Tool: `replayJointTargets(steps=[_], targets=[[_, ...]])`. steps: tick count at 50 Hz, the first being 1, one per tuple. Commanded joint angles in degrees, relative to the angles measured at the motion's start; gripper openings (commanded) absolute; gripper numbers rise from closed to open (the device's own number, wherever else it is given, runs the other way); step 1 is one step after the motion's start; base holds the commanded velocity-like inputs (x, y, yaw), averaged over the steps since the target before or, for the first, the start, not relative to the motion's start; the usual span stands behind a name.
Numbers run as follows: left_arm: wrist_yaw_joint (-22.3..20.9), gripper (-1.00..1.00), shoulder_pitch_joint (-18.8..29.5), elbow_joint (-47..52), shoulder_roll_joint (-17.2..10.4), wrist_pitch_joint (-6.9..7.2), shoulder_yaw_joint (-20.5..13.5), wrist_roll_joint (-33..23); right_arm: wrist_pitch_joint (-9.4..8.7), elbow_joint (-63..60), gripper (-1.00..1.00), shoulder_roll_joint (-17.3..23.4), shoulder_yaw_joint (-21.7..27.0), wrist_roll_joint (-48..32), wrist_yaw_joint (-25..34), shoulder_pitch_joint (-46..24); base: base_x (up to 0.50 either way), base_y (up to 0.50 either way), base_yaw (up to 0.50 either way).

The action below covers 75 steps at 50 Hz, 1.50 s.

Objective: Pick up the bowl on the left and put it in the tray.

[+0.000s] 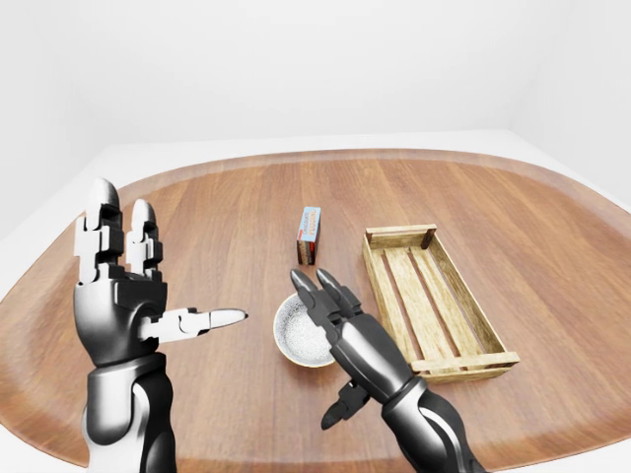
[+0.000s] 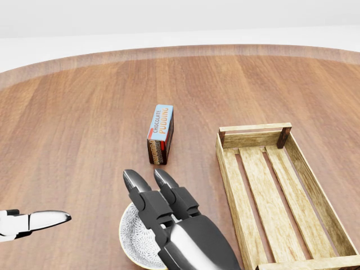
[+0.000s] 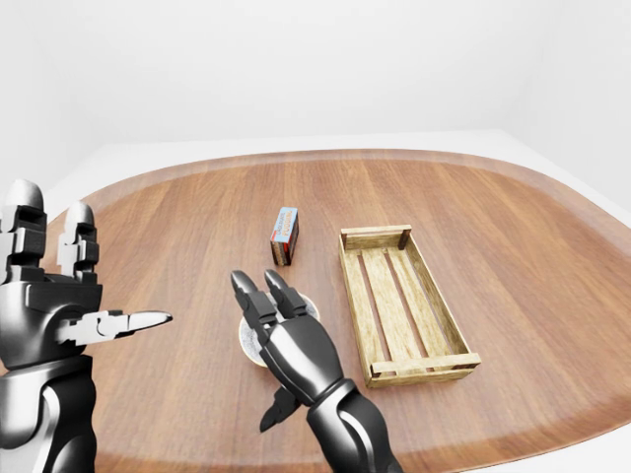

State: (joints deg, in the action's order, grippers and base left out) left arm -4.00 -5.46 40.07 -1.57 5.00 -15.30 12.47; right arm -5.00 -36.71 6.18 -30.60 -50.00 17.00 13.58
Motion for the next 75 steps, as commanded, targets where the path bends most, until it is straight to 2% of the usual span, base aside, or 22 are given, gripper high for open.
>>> replayJointTargets(steps=[1, 24, 39, 75], targets=[[0.4, 1.00, 0.3, 0.0, -0.2, 0.00, -0.5, 0.4, 0.00, 4.2, 1.00, -1.1, 0.9, -2.9, 1.1, -0.8, 0.00, 0.00, 0.00], [0.7, 1.00, 0.3, -0.2, -0.2, 0.00, -0.3, 0.1, 0.00, 9.9, 1.00, -3.3, 3.2, -8.0, 2.7, -2.0, 0.00, 0.00, 0.00], [0.7, 1.00, 0.7, -0.8, -0.3, 0.00, -0.3, 0.0, 0.00, 15.1, 1.00, -4.4, 7.7, -5.2, 2.4, -3.7, 0.00, 0.00, 0.00], [1.0, 1.00, 0.5, -0.2, -0.3, 0.00, -0.2, 0.0, 0.00, 24.4, 1.00, -5.7, 9.4, -2.5, 1.4, -6.1, 0.00, 0.00, 0.00]])
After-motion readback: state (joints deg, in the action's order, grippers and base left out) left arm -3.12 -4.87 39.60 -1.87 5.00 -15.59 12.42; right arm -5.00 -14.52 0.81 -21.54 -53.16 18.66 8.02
